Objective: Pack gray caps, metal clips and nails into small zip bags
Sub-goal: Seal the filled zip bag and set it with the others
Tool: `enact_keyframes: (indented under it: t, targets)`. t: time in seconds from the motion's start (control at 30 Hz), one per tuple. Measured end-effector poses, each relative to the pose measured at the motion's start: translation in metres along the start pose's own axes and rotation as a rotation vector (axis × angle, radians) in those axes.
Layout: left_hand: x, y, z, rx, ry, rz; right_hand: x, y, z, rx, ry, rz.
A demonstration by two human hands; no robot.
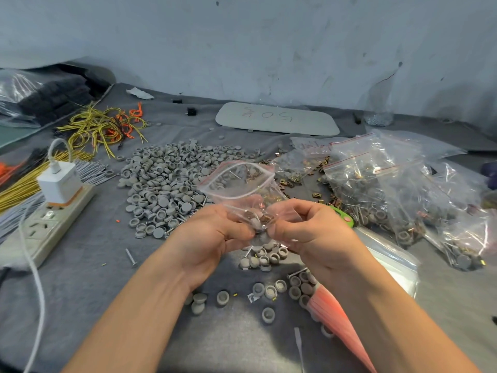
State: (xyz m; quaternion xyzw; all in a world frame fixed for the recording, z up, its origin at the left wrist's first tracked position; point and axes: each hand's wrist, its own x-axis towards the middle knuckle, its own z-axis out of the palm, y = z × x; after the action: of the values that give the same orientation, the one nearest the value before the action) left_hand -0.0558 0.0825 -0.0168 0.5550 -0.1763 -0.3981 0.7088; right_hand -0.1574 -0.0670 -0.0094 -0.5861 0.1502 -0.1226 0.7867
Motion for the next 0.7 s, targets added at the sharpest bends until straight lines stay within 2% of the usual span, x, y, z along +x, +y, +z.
enact_keyframes:
  t: [0.3, 0.5, 0.7]
  targets:
    - [-0.0003, -0.0022, -0.0013, 0.089, 0.094, 0.012, 0.0015, -0.002, 0.0031, -0.068, 0.085, 0.102]
    - [-0.0001, -0.0041, 0.0035, 0.15, 0.115, 0.058, 0.0053, 0.003, 0.0051, -0.137, 0.188, 0.063]
    - [0.0034, -0.0033, 0.0033, 0.061, 0.167, -0.019, 0.0065, 0.0036, 0.0053, -0.153, 0.19, 0.088]
